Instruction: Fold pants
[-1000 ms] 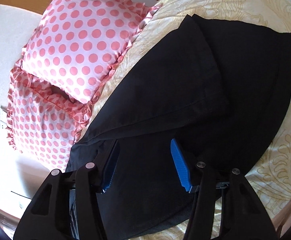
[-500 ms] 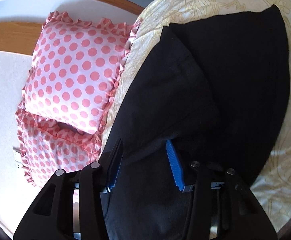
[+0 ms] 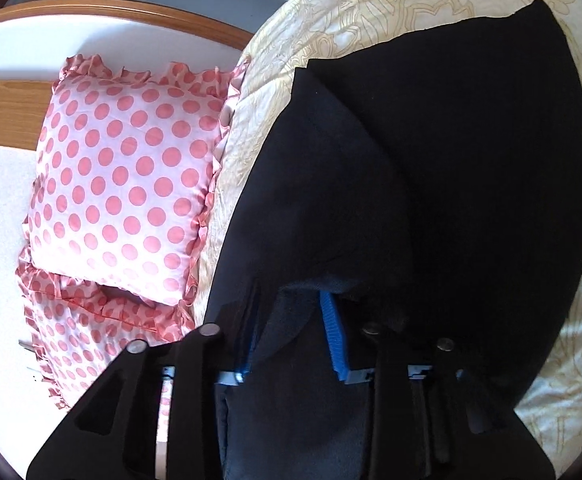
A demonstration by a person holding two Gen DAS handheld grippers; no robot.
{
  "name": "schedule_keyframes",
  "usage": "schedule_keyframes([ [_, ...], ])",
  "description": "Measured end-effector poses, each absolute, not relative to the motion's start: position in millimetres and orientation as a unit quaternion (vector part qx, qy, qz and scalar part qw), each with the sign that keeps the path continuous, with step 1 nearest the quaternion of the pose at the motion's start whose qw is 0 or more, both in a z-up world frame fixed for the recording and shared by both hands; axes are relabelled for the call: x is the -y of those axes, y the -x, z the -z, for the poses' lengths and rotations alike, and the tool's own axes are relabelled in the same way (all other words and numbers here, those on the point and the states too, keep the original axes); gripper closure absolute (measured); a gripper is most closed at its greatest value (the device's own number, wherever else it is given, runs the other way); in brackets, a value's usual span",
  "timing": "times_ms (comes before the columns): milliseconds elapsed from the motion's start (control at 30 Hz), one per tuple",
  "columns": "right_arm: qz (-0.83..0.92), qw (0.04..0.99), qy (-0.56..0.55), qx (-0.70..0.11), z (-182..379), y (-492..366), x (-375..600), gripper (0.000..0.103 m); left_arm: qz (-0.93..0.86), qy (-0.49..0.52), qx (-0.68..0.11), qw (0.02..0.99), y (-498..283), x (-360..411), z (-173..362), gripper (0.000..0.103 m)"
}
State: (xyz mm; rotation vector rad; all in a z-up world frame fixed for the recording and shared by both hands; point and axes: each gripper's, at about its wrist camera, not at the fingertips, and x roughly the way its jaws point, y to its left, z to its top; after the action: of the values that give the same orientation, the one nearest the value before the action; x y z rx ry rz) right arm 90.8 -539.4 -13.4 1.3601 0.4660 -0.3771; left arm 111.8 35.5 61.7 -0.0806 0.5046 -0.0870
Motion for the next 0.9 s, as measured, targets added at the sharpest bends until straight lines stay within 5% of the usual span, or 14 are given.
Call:
schedule_keyframes([
  [367, 0.124, 0.79, -0.581, -0.15, -13.0, -37.8, 550.3, 0.1, 0.032, 0.081, -0.241, 0.967, -108.9, -51.3, -72.7, 0.002],
  [533, 0.155, 0.775, -0.583, -0.187, 9.1, -22.9, 555.3, 0.1, 0.047, 0.062, -0.246, 0.966, -120.5, -57.7, -87.6, 0.002],
  [900, 0.154, 0.8, -0.539, -0.217, 7.4, -31.5, 556.3, 0.101, 0.027, 0.198, -0.344, 0.918, -264.2, -151.5, -109.6, 0.002],
])
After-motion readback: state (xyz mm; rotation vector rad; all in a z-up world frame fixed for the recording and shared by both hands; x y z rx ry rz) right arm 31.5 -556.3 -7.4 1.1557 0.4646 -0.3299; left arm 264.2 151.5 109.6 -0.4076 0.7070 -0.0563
